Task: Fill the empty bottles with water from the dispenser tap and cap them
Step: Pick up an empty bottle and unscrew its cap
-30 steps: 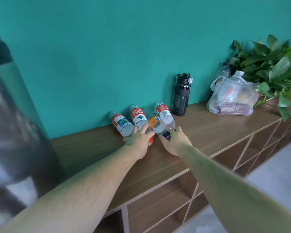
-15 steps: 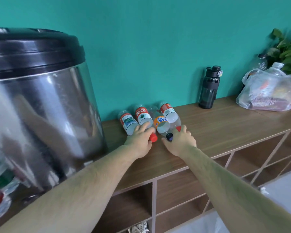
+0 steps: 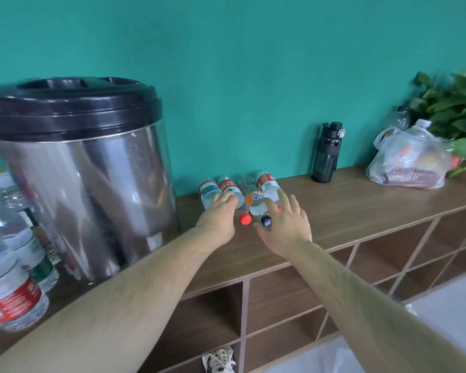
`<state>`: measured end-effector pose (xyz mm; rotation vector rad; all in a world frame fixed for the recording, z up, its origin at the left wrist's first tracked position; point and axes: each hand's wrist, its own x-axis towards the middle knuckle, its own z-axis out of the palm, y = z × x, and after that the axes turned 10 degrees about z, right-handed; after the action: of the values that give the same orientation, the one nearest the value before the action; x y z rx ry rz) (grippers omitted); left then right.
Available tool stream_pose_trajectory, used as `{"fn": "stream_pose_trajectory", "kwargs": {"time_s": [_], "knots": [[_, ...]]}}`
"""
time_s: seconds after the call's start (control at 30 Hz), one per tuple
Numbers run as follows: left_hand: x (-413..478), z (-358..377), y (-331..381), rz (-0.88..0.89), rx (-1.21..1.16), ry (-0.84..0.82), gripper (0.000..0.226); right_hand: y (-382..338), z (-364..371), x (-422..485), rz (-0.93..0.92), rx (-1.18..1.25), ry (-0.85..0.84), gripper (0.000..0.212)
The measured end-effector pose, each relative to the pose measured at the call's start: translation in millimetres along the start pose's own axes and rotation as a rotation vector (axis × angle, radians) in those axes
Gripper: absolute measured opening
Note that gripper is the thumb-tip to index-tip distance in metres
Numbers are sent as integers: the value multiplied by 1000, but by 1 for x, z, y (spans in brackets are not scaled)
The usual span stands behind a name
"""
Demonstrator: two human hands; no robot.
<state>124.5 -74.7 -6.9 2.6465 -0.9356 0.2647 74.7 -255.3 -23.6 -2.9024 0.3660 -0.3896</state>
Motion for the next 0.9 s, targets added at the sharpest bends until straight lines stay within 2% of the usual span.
{"fn": "stream_pose_trajectory", "kwargs": {"time_s": [0.1, 0.2, 0.3, 0.37, 0.5, 0.57, 0.7, 0.83, 0.9], "knots": [[-15, -32, 24, 52, -9, 52, 53, -13, -18, -20, -134, 100, 105, 62], [-42, -66, 57, 132, -39, 125, 58, -31, -45, -41, -248, 263, 170, 68], [-79, -106, 82, 163, -88, 233, 42, -46, -75, -64, -342, 439, 247, 70], [-109, -131, 93, 178, -114, 275, 35, -55, -95, -84, -377, 516, 227, 69], [-171, -168, 113, 209, -187, 325, 39, -83, -132, -137, -401, 601, 193, 73], [-200, -184, 120, 228, -218, 370, 47, -96, -143, -160, -429, 644, 221, 75], [-259, -210, 111, 255, -299, 414, 84, -121, -151, -192, -520, 714, 221, 66], [-313, -225, 88, 191, -285, 340, 105, -147, -169, -227, -575, 874, 95, 59], [-330, -228, 80, 140, -225, 378, 106, -159, -178, -245, -600, 939, -55, 54]]}}
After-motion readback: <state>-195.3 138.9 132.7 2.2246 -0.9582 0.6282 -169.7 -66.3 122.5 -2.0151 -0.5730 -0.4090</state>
